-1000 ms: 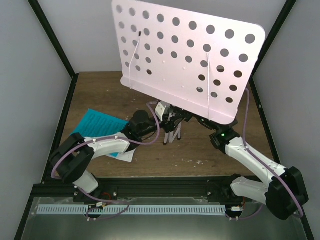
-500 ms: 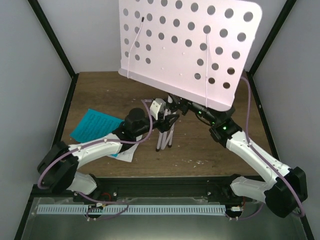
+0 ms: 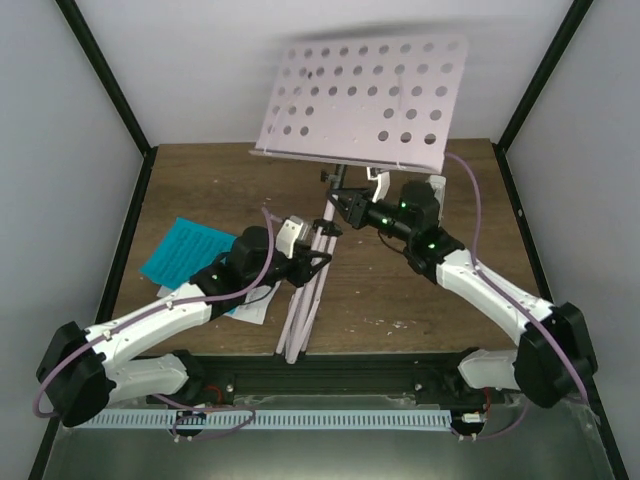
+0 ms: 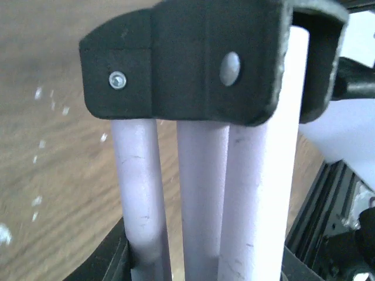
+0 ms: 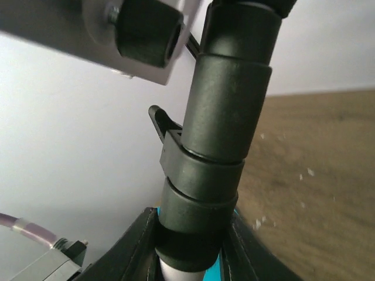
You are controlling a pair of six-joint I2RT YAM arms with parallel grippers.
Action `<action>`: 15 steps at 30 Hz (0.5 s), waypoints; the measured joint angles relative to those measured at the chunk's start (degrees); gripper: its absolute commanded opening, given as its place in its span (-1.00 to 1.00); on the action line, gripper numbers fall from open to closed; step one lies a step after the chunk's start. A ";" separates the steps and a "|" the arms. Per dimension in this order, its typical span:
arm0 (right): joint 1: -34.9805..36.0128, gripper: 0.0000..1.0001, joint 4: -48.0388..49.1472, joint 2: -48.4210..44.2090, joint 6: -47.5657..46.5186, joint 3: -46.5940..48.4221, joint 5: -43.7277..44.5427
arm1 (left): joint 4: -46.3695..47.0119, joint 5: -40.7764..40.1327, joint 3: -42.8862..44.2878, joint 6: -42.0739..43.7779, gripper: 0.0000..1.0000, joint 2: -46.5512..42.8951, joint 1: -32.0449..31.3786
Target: Pack up the instrument practice props
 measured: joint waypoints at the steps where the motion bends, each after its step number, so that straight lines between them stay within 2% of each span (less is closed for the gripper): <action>1: -0.11 -0.96 0.15 0.92 1.49 -0.83 0.57 | -1.64 -0.04 -0.07 -1.20 -1.00 -0.04 -0.07; 7: -0.09 -0.99 5.57 7.72 7.32 -6.08 -1.42 | -8.68 -0.35 -1.70 -4.68 -1.00 1.60 0.15; 15: -1.11 -0.98 13.57 14.03 10.29 -8.31 -2.62 | -8.15 -0.33 -1.79 -6.36 -1.00 6.38 1.38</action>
